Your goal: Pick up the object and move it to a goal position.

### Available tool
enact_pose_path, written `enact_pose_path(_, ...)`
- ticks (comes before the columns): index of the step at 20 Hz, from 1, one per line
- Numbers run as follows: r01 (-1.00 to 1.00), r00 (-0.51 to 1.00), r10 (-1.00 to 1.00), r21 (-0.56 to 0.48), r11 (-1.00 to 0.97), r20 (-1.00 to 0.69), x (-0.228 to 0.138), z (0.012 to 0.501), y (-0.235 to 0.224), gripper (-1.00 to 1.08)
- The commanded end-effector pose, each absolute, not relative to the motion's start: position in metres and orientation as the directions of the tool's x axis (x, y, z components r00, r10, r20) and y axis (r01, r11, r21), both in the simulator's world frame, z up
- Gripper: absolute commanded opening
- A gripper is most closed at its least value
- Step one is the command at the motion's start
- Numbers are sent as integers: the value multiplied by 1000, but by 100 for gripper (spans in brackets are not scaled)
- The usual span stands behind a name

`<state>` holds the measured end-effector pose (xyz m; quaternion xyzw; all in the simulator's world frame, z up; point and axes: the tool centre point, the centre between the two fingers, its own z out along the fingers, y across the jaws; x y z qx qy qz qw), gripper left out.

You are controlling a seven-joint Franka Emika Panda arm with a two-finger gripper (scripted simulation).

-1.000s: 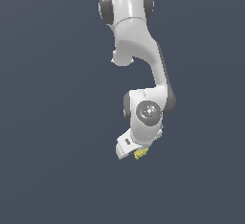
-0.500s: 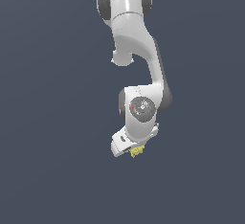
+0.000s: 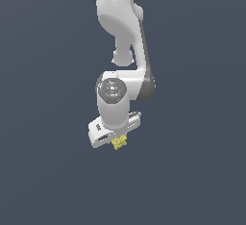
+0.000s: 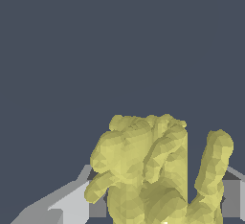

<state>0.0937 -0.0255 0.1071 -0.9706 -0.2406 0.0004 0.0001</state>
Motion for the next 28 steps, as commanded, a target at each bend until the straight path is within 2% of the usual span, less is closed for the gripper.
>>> enact_pose_path(1,467,884,467,0,-884,0,87,124,-51,-100)
enact_pose_path(18,467,884,467,-1,-884,1,48,229,-215,-100)
enact_pose_path(23,467,884,467,0,-884,0,45,244,-239,-100)
enact_pose_path(28,467,884,467,0,-884,0,45,247,-244,-100)
